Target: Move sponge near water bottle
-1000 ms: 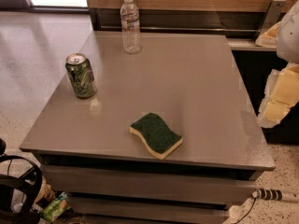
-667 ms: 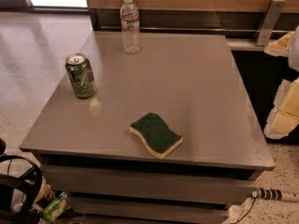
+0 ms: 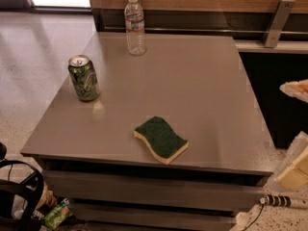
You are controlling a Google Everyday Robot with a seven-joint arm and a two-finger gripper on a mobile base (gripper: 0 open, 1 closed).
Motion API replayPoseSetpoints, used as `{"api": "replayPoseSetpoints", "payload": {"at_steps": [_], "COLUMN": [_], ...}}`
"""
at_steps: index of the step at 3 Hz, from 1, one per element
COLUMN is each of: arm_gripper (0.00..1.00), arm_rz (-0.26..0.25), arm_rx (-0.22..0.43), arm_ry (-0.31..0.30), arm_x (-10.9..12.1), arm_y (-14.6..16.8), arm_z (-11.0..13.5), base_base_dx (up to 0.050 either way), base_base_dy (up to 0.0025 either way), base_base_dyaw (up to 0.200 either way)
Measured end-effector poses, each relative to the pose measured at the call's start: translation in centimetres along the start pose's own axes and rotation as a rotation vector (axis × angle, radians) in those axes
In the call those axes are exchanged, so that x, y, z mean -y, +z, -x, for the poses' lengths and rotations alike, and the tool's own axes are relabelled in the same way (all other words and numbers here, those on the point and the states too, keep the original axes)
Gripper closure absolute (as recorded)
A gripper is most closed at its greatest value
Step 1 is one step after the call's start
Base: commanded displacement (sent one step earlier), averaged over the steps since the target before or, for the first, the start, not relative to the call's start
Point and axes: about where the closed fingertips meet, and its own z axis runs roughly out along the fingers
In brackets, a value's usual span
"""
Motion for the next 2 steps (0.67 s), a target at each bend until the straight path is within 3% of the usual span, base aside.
{"api": "replayPoseSetpoints", "payload": {"at_steps": [1, 2], "arm_gripper": [0.00, 0.00], "arm_rz": [0.004, 0.020], "arm_rx": [0.134, 0.284], "arm_ry": [0.061, 0.090], "arm_x": [-2.2, -2.8], "arm_y": [2.3, 4.4], "arm_z": [-0.3, 0.8], "base_base_dx": [0.000, 0.000], "base_base_dy": [0.00000, 0.00000], "base_base_dyaw": [0.000, 0.000]}}
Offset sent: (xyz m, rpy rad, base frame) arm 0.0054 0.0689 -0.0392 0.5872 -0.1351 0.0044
